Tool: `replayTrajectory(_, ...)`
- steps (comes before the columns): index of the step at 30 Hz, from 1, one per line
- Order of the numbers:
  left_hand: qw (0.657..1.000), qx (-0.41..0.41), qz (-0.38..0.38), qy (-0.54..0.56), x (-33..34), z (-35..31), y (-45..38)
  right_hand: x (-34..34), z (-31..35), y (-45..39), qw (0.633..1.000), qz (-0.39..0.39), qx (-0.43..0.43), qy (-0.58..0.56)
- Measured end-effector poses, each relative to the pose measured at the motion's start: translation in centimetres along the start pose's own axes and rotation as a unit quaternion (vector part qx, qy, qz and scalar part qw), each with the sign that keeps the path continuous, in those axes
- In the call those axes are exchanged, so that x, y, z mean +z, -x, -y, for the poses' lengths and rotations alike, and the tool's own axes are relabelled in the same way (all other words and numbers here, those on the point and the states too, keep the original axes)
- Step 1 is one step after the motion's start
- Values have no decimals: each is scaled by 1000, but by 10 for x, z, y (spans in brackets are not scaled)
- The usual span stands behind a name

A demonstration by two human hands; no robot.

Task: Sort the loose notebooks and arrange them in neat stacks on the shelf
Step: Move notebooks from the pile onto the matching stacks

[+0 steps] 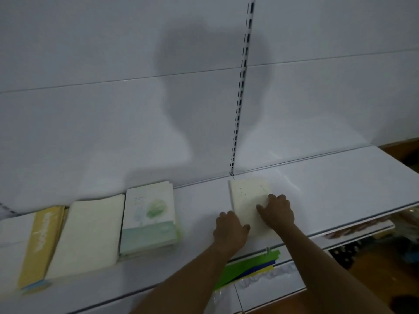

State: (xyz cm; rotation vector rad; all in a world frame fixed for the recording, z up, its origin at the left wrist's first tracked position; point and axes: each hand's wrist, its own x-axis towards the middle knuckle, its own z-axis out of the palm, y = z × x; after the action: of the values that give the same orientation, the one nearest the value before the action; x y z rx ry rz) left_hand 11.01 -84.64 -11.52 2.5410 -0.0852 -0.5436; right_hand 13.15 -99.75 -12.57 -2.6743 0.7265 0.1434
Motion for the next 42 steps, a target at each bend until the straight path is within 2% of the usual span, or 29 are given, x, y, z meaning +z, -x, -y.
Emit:
replayTrajectory(5,998,-60,-8,7,7,-10,-4,7,0,3,1000,-12,22,3)
replayTrajectory(7,997,-74,-13,24,6,-10,-3,6,-1,5,998,-18,47,-38)
replayTrajectory(11,989,-25,-12,148,-2,-1,2,5,-2,6,981,-17,108,-158)
replayTrajectory(13,983,2,-15,185,-13,9,9,6,2,6,976,-8,119,-180)
replayTrajectory(17,969,17,-52,241,-45,41,21,7,44,18,975,11,56,-214)
replayTrajectory(25,936,-9,-165,310,-148,140,51,17,194,70,961,15,-77,-264)
replayTrajectory(29,929,-46,-219,295,-185,203,75,40,261,113,955,18,-145,-259)
replayTrajectory(33,924,-71,-250,280,-208,259,99,67,310,150,952,50,-171,-250)
replayTrajectory(37,924,-103,-272,248,-214,302,116,93,343,177,957,72,-202,-194)
replayTrajectory(42,940,-121,-259,184,-214,330,121,117,361,192,965,88,-203,-138)
